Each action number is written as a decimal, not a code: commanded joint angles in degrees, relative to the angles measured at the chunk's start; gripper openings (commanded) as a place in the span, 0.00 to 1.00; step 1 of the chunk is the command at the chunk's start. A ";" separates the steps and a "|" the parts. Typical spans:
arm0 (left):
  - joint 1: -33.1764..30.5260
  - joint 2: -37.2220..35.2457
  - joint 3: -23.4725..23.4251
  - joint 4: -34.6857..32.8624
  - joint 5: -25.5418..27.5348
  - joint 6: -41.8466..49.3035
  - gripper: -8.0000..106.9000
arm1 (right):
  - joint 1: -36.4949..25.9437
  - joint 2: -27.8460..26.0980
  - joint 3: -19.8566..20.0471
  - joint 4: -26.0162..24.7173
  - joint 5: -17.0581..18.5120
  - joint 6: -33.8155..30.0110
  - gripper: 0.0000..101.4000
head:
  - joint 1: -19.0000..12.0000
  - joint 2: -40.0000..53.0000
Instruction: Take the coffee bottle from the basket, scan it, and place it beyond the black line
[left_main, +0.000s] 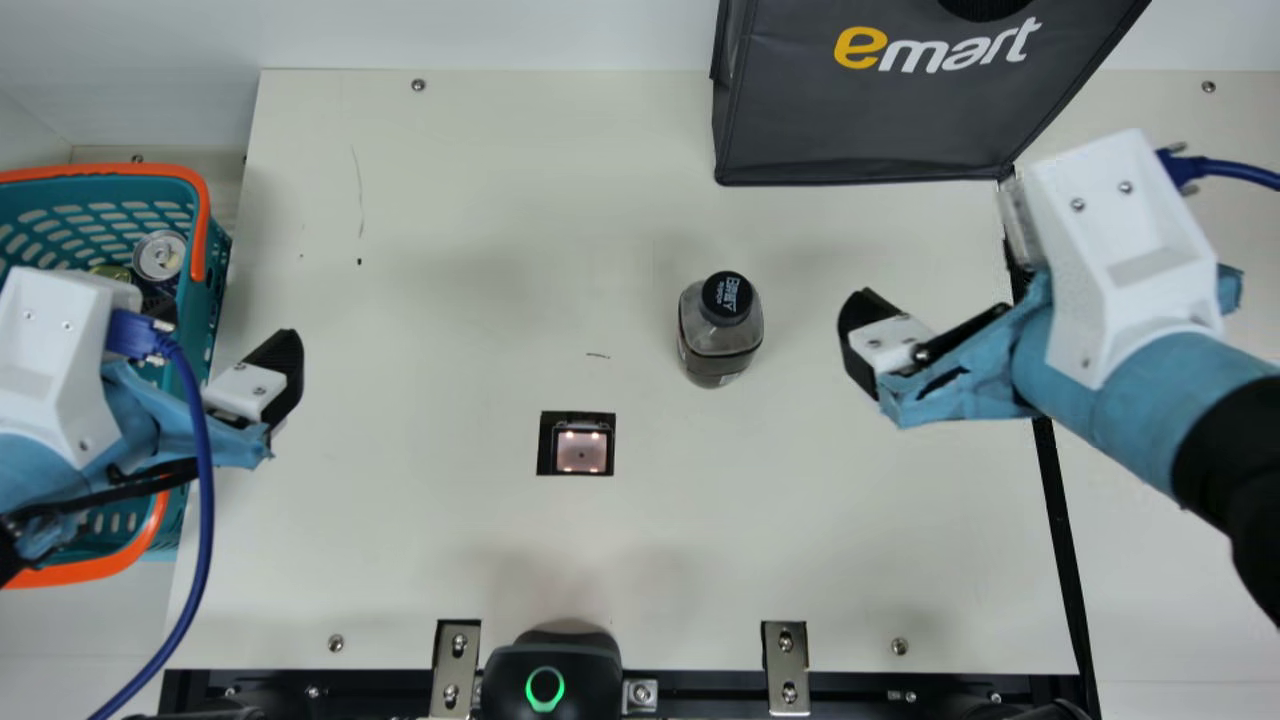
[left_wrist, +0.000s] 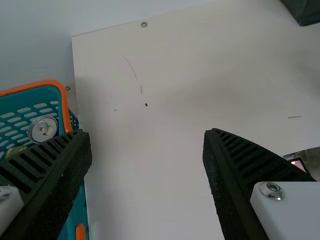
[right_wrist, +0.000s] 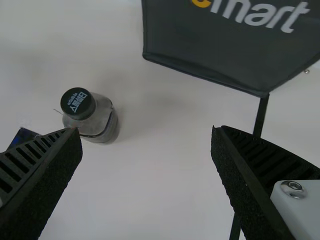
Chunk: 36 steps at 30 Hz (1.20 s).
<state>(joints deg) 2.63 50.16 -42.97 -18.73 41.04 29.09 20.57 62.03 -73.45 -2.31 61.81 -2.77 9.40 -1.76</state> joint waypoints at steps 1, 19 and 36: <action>0.00 0.00 0.00 0.00 0.00 0.00 0.85 | 1.71 0.84 -0.25 -0.43 -0.42 0.34 0.90 | -1.48 0.18; 0.00 0.00 0.00 0.00 0.00 0.00 0.85 | 6.32 9.40 -2.47 1.15 -3.79 -1.80 0.90 | -1.48 0.18; 0.00 0.00 0.00 0.00 0.00 0.00 0.85 | 9.00 16.54 -3.52 2.68 -6.39 -3.12 0.90 | -1.48 0.18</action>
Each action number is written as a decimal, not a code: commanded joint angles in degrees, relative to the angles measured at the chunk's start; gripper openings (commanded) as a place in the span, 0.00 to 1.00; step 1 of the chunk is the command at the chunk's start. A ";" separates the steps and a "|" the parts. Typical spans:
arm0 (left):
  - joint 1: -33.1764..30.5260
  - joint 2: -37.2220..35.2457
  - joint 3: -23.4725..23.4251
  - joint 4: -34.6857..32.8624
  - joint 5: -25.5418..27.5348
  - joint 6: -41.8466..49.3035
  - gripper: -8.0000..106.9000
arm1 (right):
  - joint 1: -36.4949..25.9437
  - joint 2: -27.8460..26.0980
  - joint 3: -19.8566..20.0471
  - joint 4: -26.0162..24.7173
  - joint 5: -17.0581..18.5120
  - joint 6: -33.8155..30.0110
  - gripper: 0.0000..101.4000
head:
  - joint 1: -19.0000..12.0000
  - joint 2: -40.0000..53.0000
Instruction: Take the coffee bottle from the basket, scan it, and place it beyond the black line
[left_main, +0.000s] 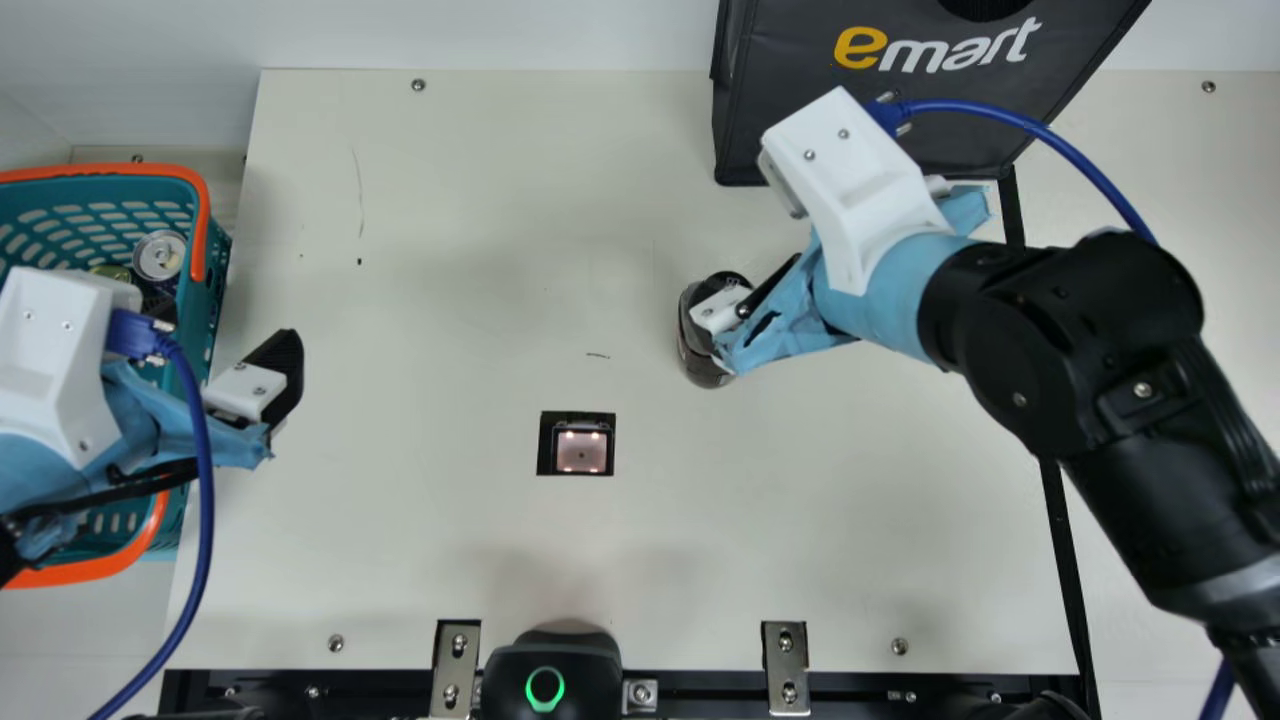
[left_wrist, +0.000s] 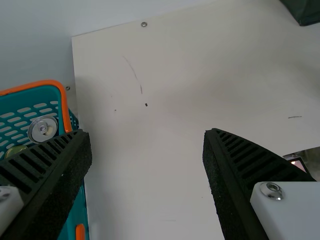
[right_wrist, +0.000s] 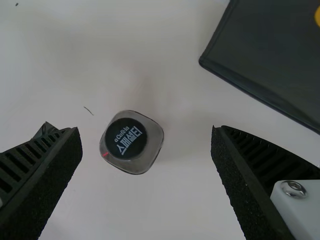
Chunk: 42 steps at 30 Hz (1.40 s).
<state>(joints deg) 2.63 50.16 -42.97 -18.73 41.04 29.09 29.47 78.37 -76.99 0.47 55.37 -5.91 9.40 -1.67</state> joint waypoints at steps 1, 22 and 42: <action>0.00 0.00 0.00 0.00 0.00 0.00 0.85 | 0.33 0.53 0.01 -0.09 -0.09 0.06 0.90 | -1.48 0.09; 0.00 0.00 0.00 0.00 0.00 0.00 0.85 | 3.23 5.54 2.64 -0.13 -3.37 1.25 0.90 | -1.48 0.09; 0.00 0.00 0.00 0.00 0.00 0.00 0.85 | 4.11 8.51 3.88 -1.12 -4.53 2.88 0.50 | -1.48 0.09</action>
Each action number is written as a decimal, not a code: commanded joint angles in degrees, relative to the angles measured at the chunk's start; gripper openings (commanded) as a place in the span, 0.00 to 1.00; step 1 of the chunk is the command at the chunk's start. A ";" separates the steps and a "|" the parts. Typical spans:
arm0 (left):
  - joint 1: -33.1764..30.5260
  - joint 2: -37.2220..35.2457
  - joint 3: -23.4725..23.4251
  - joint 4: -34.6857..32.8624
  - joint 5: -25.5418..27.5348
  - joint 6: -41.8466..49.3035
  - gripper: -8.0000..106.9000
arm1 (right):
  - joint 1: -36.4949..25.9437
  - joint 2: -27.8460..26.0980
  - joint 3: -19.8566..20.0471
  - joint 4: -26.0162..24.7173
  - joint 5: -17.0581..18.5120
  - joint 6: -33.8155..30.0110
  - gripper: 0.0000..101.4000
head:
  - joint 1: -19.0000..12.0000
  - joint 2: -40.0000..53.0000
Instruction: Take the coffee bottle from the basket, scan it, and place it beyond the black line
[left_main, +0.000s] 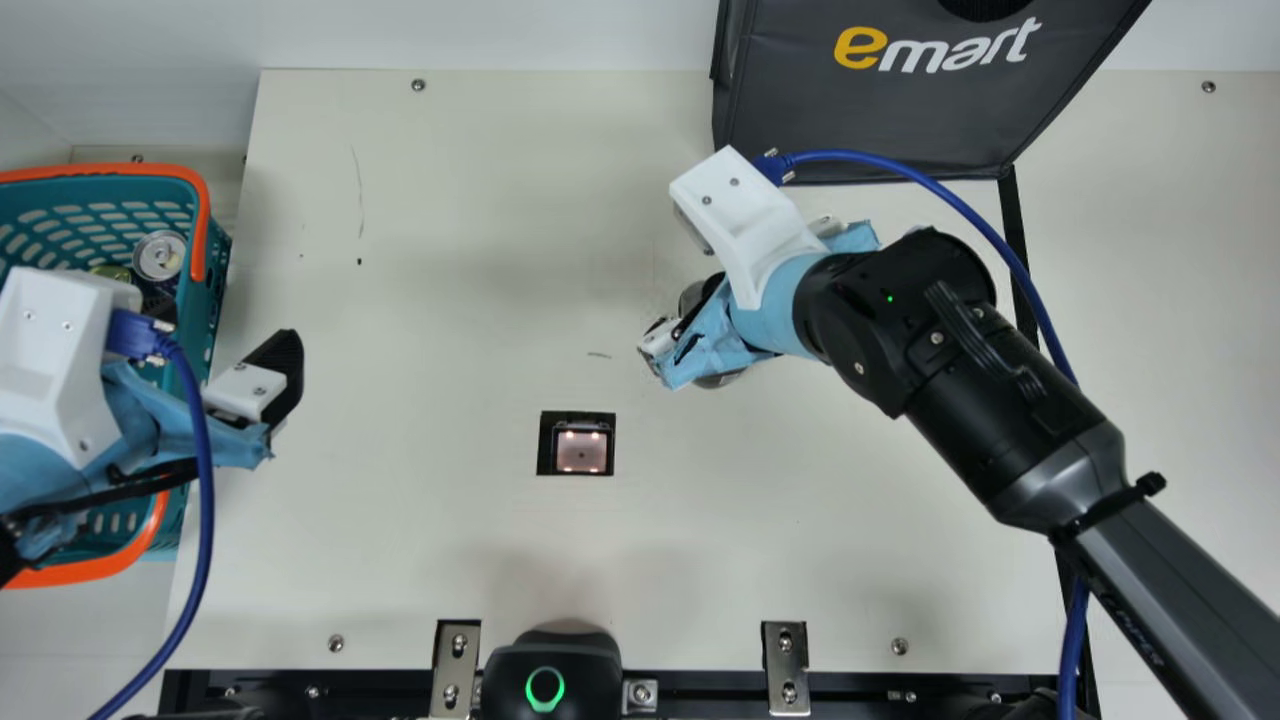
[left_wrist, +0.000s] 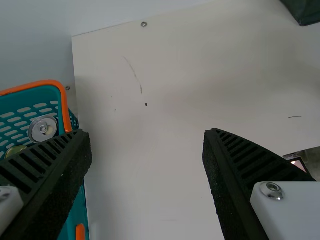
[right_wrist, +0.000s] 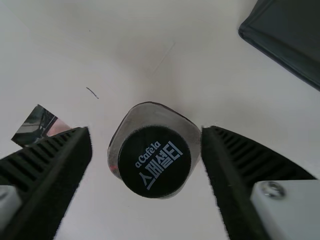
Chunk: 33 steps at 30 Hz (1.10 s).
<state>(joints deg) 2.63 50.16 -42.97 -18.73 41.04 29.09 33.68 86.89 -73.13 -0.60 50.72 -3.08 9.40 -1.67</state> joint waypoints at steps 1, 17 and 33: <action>0.00 0.00 0.00 0.00 0.00 0.00 0.85 | -0.14 0.05 0.08 -0.06 0.11 0.05 0.44 | -1.48 0.09; 0.00 0.00 0.00 0.00 0.00 0.00 0.85 | -0.97 -0.19 -1.10 -0.52 1.06 0.26 0.00 | -1.48 0.09; 0.00 0.00 0.00 0.00 0.00 0.00 0.85 | -1.79 -1.27 -4.97 -1.59 3.21 0.51 0.00 | -1.48 -7.92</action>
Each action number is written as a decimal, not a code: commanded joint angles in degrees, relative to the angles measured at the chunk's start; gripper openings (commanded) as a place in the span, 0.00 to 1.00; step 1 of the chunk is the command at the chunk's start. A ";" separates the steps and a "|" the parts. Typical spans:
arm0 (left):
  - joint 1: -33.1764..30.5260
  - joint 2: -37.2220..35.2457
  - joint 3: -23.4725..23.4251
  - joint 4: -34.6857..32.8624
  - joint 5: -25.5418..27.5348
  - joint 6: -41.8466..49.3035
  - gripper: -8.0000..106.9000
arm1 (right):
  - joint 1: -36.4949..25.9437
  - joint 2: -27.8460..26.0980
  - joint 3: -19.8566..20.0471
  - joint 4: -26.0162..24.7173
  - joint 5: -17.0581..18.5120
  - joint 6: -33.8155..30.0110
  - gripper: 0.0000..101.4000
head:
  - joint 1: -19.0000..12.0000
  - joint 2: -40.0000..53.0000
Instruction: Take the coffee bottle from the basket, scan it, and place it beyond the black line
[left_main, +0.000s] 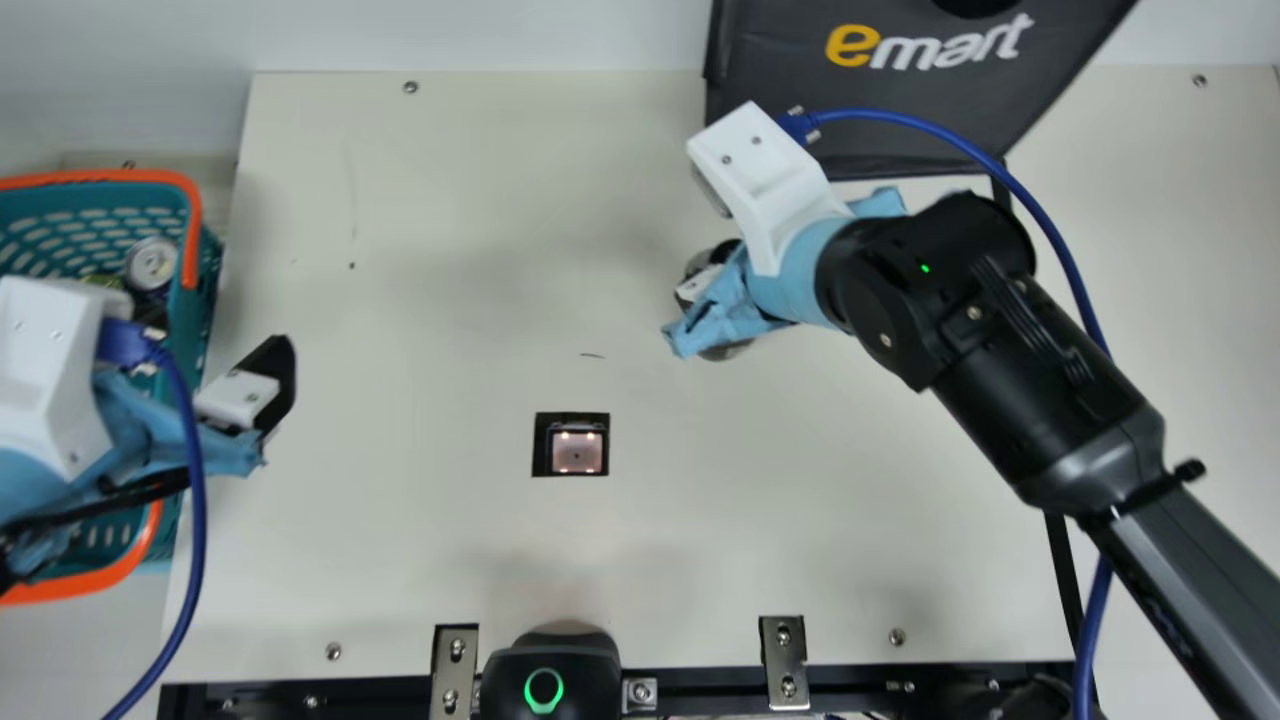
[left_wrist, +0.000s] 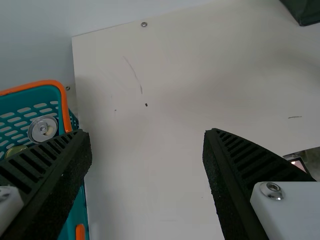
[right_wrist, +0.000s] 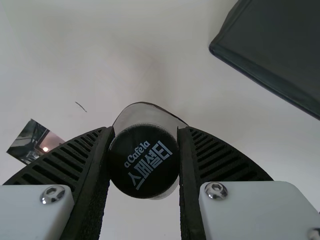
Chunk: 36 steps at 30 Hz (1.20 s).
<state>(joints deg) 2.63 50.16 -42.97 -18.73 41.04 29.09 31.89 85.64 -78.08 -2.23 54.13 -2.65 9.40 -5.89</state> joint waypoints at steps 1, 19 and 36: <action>0.00 0.00 0.00 0.00 0.00 0.00 0.85 | 0.04 -0.08 -0.09 0.01 -0.16 0.11 0.00 | -1.48 -5.03; 0.00 0.00 0.00 0.00 0.00 0.00 0.85 | -0.27 -0.70 -0.49 0.80 0.25 0.45 0.00 | -1.48 -15.69; 0.00 0.00 0.00 0.00 0.00 0.00 0.85 | -8.58 -2.21 0.51 1.79 1.23 -2.04 0.00 | -1.48 -15.69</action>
<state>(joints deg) 2.63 50.16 -42.97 -18.73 41.04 29.09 24.30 83.49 -77.68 -0.58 55.47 -4.55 9.40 -21.45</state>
